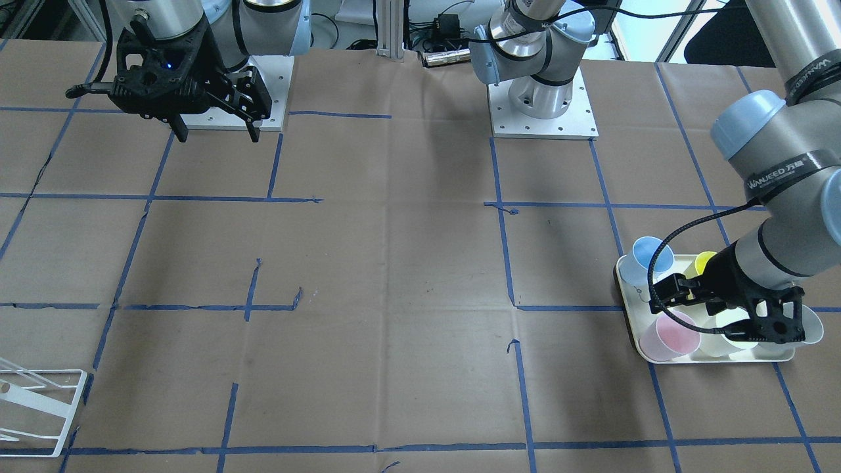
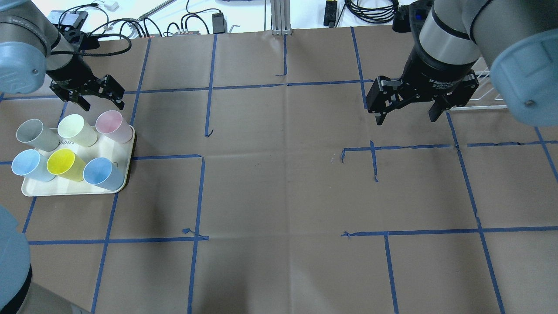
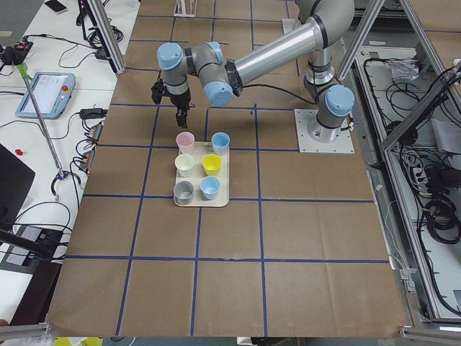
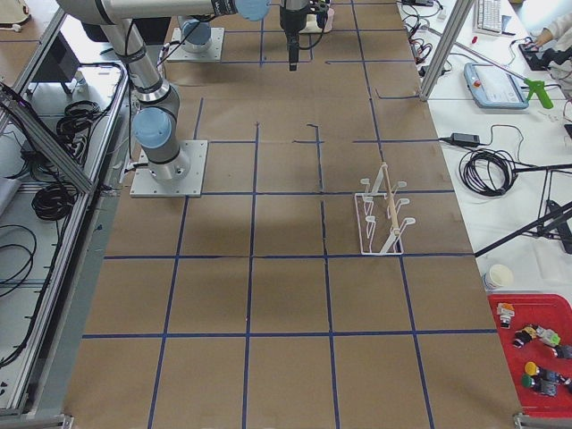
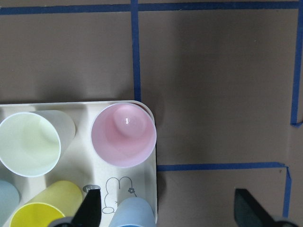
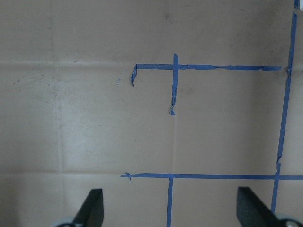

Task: Transfer IKEA cup to right arm and place on rack

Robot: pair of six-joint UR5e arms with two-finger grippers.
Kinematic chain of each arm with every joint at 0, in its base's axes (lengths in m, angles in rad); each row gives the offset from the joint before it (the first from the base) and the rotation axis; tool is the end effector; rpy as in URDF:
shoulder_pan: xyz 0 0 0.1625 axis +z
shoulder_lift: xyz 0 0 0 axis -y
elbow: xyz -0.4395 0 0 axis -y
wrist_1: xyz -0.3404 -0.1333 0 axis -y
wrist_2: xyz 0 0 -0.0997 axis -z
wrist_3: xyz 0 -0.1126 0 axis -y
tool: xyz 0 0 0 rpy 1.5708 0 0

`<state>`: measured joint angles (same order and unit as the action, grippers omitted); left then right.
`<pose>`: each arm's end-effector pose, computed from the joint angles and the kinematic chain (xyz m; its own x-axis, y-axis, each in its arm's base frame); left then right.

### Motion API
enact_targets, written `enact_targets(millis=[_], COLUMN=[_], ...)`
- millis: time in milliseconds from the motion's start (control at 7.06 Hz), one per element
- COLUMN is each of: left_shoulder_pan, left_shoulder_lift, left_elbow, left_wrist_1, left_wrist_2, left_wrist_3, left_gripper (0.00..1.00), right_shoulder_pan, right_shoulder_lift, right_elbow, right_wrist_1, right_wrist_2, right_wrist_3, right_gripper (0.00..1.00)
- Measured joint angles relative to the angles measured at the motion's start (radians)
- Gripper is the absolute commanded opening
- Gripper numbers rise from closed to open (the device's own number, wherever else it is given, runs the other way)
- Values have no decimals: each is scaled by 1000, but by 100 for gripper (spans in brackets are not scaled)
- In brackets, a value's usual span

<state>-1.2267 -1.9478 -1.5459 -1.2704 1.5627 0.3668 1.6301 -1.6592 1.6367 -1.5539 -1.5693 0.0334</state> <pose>0.0676 -0.5866 0.3361 -0.9994 0.0219 0.0261 0.0231 0.9987 0.0453 0.1571 -0.3932 0.4959 -0.9997 -0.0259 -0.0017 -0.0259 0.9996 -0.0056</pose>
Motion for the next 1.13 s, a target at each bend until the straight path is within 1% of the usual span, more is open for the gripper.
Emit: enact_targets(millis=[283, 567, 708, 992, 1134], left_shoulder_pan=[0, 0, 1, 3, 4], left_shoulder_lift=[-46, -84, -91, -95, -94], left_elbow=[-1, -10, -33, -105, -120], left_wrist_1=[21, 69, 101, 208, 234], left_wrist_2=[0, 0, 0, 2, 5], left_wrist_3=[0, 2, 1, 6, 6], left_gripper=[99, 99, 99, 99, 99], right_shoulder_pan=[0, 1, 1, 0, 0], right_shoulder_lift=[1, 1, 0, 1, 1], right_elbow=[0, 0, 0, 0, 0], right_wrist_1=[0, 0, 0, 0, 0], right_wrist_2=[0, 0, 0, 0, 0], right_wrist_3=[0, 0, 0, 0, 0], right_gripper=[100, 100, 100, 100, 100])
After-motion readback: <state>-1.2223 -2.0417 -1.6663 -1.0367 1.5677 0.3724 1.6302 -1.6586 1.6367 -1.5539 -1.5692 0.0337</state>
